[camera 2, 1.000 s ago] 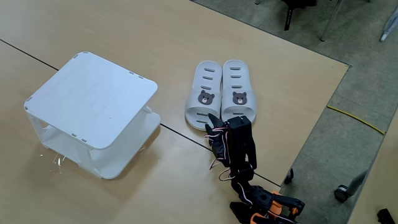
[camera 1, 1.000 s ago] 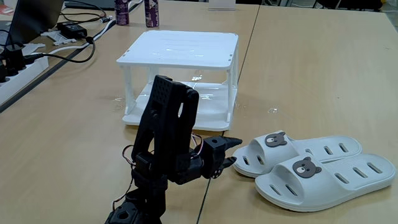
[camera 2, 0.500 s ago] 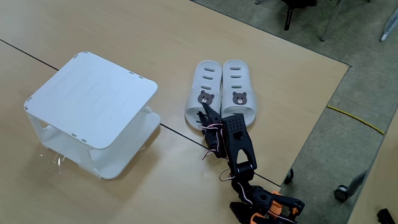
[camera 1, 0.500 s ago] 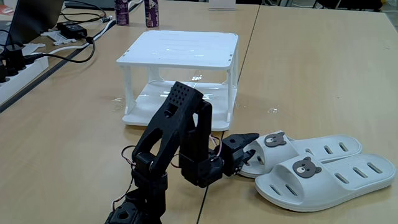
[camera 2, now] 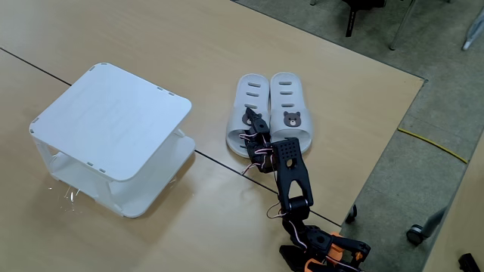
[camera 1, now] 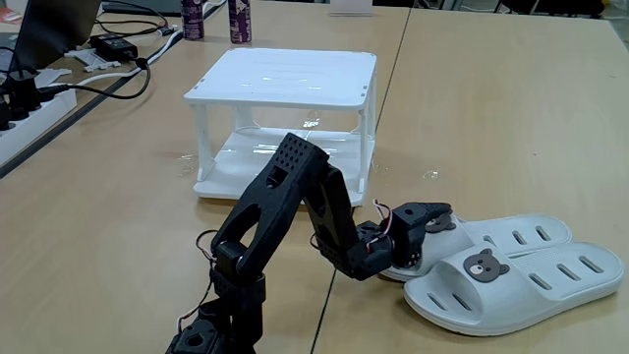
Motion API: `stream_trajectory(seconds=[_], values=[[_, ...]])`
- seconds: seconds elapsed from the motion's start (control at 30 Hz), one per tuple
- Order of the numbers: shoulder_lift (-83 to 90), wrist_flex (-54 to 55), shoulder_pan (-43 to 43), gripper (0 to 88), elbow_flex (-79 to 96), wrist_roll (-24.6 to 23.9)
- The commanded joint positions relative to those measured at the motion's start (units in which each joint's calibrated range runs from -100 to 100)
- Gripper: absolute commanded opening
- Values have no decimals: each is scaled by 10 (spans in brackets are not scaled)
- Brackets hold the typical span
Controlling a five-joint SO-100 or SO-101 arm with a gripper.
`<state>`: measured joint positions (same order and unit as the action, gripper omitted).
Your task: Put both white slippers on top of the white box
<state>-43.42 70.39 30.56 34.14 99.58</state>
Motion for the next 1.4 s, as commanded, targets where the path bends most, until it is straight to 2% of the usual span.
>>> stream_trajectory(seconds=[0.0,0.07,0.17,0.2,0.33,0.47,0.57,0.7,0.9,1.1,1.37], values=[[12,-2,5,199,-32,4],[12,-2,6,193,-31,4],[12,-2,6,0,-31,4],[16,-2,5,21,-33,4],[29,0,5,7,-37,4],[118,-14,3,7,-83,4],[226,-128,5,8,-108,4],[375,-361,3,8,-200,4],[470,-629,-1,8,-415,4],[525,-788,-1,8,-542,4],[604,-865,-1,8,-539,4]])
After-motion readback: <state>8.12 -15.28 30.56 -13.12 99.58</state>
